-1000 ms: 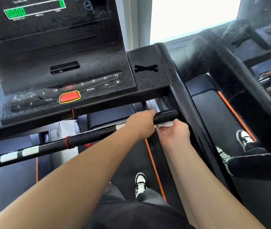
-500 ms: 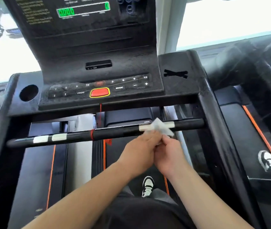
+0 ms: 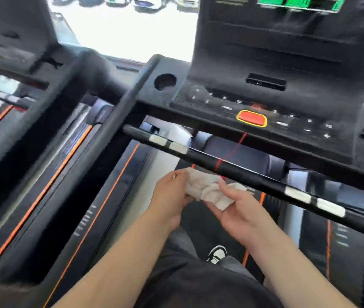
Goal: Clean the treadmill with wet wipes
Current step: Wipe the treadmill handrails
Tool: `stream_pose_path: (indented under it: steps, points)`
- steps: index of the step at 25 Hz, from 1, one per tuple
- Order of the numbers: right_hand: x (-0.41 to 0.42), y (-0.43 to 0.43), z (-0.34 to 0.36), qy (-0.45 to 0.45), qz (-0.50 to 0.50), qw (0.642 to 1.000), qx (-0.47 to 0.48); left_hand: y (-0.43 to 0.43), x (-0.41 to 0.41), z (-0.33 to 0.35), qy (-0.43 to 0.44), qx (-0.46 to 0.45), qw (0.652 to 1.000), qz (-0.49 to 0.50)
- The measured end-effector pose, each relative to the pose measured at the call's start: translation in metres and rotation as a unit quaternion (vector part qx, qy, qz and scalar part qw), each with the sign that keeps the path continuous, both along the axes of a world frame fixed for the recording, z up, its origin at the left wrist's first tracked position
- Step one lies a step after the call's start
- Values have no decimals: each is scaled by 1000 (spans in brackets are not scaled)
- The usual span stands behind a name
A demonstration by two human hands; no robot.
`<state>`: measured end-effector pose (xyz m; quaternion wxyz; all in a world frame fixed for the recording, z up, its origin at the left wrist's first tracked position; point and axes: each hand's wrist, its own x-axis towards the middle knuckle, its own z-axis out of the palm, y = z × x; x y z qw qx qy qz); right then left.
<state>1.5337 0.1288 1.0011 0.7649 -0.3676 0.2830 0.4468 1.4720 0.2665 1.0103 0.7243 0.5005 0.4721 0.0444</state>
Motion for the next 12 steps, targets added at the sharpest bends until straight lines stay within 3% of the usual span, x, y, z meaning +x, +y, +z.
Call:
stream_pose_path:
  steps: [3, 8, 10, 12]
  points:
    - [-6, 34, -6, -26, 60, 997, -49, 40, -23, -1, 4, -51, 995, 85]
    - [-30, 102, -16, -7, 63, 987, -148, 120, -55, 34, -43, -78, 986, 140]
    - [-38, 137, -12, -20, 69, 982, -177, 171, -70, 44, -87, -38, 983, 157]
    - [-47, 177, 1, -61, 72, 977, -191, 224, -87, 47, -91, 111, 980, 139]
